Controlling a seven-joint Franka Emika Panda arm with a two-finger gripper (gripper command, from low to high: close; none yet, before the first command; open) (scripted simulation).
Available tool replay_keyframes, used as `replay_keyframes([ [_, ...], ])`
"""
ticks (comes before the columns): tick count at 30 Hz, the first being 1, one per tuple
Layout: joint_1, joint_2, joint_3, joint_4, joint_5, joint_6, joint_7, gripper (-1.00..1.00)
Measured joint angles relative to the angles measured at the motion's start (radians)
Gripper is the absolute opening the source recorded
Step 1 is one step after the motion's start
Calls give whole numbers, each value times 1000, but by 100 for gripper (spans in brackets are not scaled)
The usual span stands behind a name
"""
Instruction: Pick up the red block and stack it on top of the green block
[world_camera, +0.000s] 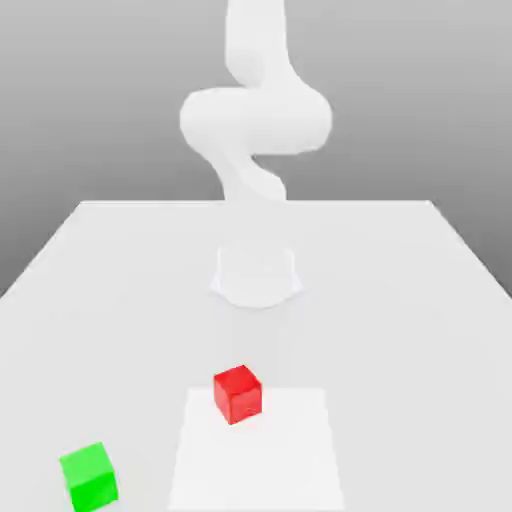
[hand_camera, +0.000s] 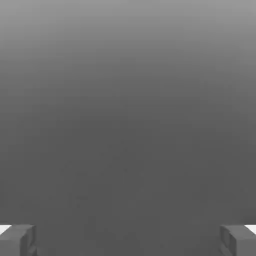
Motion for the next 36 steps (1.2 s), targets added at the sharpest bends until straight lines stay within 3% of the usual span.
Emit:
replay_keyframes([
  [9, -158, 278, 141, -262, 1, 207, 398, 0],
  [17, -252, 599, 199, -511, 46, 440, 779, 0],
  [23, -273, 774, 182, -519, -46, 577, 907, 0],
  [29, -195, 907, 70, -503, -184, 688, 1005, 0],
  [30, -177, 928, 48, -502, -197, 706, 1013, -100],
  [36, -168, 938, 37, -502, -204, 717, 1019, -100],
])
